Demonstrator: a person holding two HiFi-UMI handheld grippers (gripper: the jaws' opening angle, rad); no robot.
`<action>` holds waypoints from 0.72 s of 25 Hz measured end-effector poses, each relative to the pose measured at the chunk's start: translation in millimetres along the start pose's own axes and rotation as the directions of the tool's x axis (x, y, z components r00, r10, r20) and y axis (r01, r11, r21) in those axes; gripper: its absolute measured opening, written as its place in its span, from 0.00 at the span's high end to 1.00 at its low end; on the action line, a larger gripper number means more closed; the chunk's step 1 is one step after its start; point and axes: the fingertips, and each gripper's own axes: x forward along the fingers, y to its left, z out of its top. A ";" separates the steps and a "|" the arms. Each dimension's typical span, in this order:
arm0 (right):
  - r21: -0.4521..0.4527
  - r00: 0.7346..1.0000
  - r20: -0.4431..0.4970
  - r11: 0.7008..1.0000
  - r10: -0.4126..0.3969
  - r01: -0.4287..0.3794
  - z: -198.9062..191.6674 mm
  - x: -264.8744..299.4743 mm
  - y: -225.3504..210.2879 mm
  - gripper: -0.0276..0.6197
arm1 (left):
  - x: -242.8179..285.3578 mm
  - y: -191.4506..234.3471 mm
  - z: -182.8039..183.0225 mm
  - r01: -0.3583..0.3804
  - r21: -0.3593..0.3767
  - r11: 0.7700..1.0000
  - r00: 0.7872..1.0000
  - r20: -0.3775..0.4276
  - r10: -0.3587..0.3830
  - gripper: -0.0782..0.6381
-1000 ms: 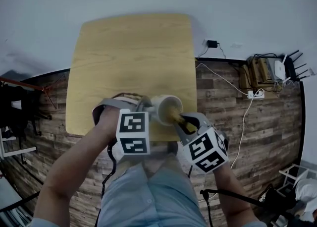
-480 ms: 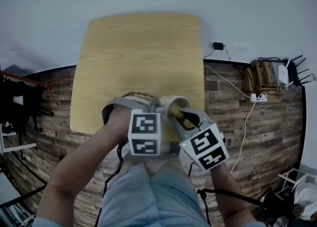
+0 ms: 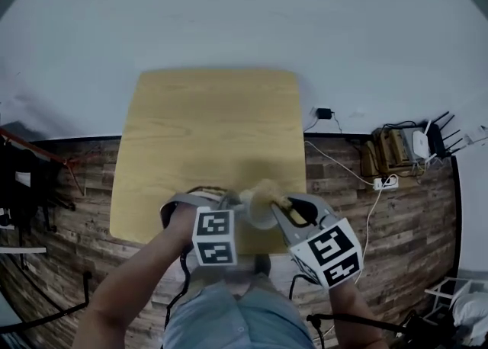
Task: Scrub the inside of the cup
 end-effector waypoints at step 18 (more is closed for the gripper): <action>0.038 0.988 0.154 0.999 -0.024 0.019 44.7 -7.8 1.0 0.87 | 15.3 -6.1 -39.9 0.045 -0.251 0.967 0.918 0.392 0.059 0.79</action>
